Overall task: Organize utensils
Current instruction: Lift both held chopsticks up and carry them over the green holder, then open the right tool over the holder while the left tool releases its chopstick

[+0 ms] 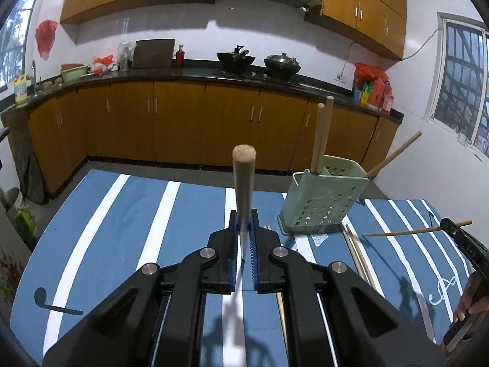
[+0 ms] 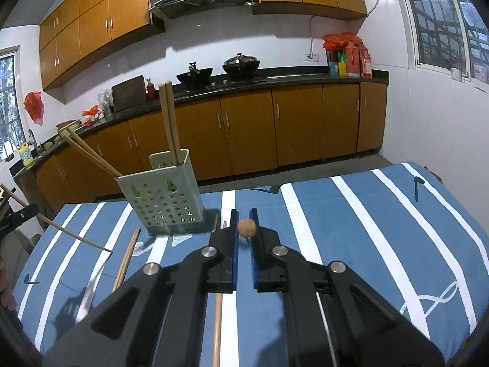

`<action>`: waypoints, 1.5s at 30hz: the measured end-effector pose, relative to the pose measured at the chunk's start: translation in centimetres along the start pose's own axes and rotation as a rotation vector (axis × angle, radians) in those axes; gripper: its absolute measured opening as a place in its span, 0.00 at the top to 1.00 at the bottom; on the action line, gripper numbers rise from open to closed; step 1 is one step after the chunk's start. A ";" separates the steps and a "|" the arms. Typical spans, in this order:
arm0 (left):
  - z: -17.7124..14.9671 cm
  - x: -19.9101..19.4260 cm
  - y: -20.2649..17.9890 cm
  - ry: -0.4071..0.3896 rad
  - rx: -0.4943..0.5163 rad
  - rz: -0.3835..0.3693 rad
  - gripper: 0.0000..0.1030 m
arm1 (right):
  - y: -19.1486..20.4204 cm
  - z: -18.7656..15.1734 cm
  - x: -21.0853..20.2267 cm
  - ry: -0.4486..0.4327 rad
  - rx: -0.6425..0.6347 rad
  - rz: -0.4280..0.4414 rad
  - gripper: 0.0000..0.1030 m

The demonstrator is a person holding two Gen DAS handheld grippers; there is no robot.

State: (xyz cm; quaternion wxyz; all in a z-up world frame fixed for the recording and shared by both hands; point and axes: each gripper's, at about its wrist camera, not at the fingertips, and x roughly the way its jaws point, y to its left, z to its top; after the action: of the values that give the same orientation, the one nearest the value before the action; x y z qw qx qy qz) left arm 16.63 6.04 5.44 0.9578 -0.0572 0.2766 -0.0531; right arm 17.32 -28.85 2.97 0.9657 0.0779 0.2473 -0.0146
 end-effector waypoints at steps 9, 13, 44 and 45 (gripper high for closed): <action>2.0 -1.4 -1.5 -0.045 0.021 -0.046 0.93 | 0.0 3.7 -3.2 -0.092 0.030 0.105 0.93; 3.9 -2.6 -2.8 -0.083 0.028 -0.097 0.93 | 0.6 6.3 -5.3 -0.139 0.038 0.201 0.93; 9.0 3.5 -8.2 -0.097 0.053 -0.184 0.79 | 7.2 12.1 4.3 -0.266 0.025 0.190 0.82; 9.2 3.5 -8.2 -0.103 0.052 -0.182 0.67 | 7.2 12.1 4.0 -0.271 0.026 0.191 0.80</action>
State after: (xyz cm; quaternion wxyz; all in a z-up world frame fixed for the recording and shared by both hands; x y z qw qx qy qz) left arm 23.96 -1.76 12.44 0.9631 -0.0599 0.2194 -0.1442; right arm 27.08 -23.64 12.58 0.9861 0.1111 0.1059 0.0638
